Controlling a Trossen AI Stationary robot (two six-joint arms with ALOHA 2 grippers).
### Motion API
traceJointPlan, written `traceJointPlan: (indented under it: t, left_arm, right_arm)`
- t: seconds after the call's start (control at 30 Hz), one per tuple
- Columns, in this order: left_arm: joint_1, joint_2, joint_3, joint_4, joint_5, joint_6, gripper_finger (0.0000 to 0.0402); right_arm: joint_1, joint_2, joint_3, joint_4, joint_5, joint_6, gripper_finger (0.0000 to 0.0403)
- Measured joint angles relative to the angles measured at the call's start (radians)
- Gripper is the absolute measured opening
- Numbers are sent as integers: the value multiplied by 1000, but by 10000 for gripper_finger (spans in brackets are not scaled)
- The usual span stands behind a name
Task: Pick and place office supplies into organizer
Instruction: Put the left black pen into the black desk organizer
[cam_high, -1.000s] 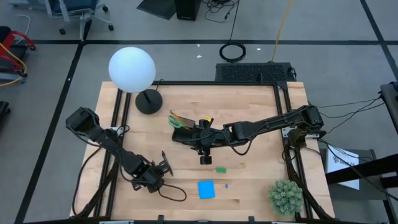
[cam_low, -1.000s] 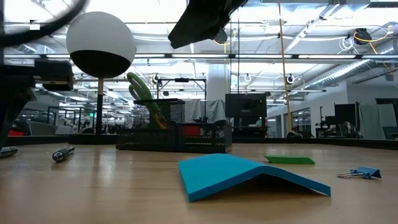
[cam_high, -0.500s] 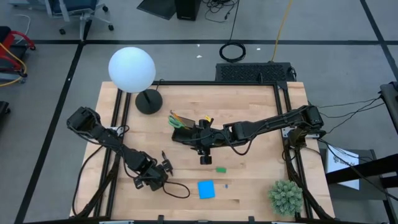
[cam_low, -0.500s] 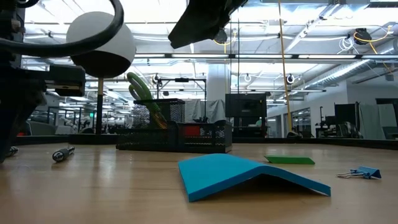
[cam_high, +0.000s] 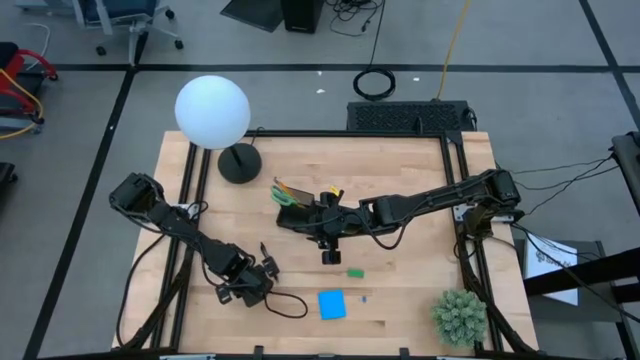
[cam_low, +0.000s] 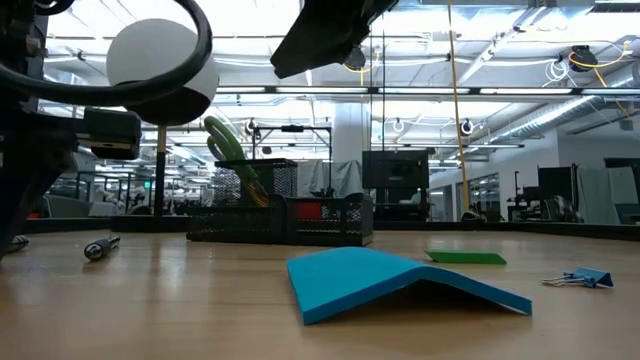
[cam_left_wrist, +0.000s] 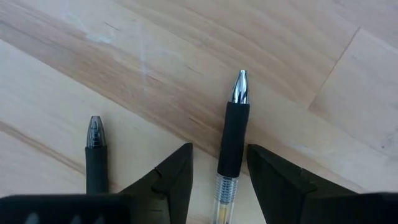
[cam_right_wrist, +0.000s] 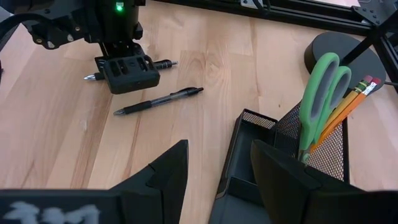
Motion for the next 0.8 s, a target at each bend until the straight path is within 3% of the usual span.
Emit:
traceJointPlan:
  t: [0.47,0.8]
  left_arm:
    - [3,-5,-6,46,4,-6,151]
    - [2,-4,-6,61,5,-30,35]
  right_arm:
    - [0,0,0,0,0,0,164]
    - [0,0,0,0,0,0,164]
